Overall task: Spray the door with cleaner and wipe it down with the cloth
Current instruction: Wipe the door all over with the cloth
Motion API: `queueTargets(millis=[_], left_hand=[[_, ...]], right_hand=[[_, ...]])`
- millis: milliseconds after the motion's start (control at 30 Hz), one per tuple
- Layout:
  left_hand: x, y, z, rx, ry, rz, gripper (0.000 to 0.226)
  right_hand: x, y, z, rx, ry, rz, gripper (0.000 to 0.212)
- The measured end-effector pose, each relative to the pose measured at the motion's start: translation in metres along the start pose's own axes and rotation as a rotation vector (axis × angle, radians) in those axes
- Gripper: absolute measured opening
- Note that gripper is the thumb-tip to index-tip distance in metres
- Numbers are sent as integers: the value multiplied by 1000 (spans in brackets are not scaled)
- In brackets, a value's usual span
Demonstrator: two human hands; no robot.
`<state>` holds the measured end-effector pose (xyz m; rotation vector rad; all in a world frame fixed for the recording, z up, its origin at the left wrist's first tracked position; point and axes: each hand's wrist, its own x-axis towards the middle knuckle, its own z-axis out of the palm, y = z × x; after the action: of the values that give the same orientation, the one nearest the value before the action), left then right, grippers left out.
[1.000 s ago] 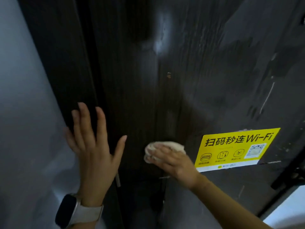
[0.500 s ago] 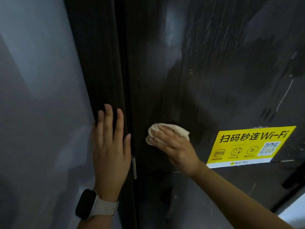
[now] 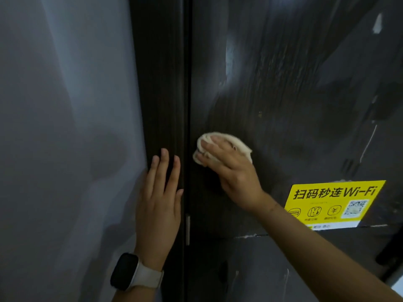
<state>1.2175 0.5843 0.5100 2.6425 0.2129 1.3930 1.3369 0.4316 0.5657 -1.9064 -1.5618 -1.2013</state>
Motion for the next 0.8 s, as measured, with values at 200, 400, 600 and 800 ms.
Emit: queueTargets(millis=[200,400,600,800], left_hand=[[0,0,0,0,12,-17,81],[9,3,-8,-41,4,-85,104],[19,4,-19,-72,-52,-92,112],[18,0,-20,-125,-27,-68,106]], right_hand=[[124,25,-46,-99,298,94,42],[46,-1,-1,-44,130,-20,36],[92,14,-28,-87,146,-47,39],[219,44,-83,-142,399,64,42]])
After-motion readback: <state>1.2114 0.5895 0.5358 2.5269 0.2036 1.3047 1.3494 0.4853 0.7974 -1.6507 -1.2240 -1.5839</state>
